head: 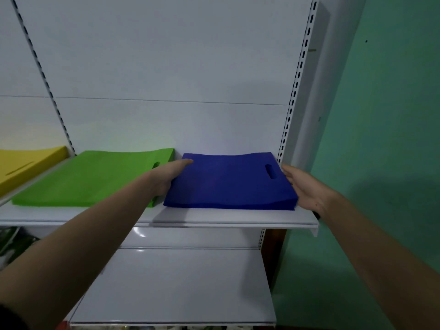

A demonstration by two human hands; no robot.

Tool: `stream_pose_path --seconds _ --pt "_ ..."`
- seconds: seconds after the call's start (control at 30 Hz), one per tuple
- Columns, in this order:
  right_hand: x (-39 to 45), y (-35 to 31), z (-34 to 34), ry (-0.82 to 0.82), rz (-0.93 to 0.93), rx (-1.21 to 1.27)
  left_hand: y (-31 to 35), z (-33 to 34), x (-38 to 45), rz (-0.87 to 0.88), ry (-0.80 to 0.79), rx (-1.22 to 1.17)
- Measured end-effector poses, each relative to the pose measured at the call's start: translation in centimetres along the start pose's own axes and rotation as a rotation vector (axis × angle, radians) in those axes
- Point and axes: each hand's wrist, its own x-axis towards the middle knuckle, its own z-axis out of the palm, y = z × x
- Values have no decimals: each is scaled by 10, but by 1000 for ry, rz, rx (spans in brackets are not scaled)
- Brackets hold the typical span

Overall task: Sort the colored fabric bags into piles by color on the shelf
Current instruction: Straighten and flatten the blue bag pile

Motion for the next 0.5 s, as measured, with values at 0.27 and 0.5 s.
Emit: stream_pose_path --seconds 0.27,0.5 --pt "-20 -6 -26 -52 -210 -707 -12 -12 -3 503 -78 680" --pt "-25 -3 -40 -123 -230 -1382 -26 7 -3 814 -209 1200"
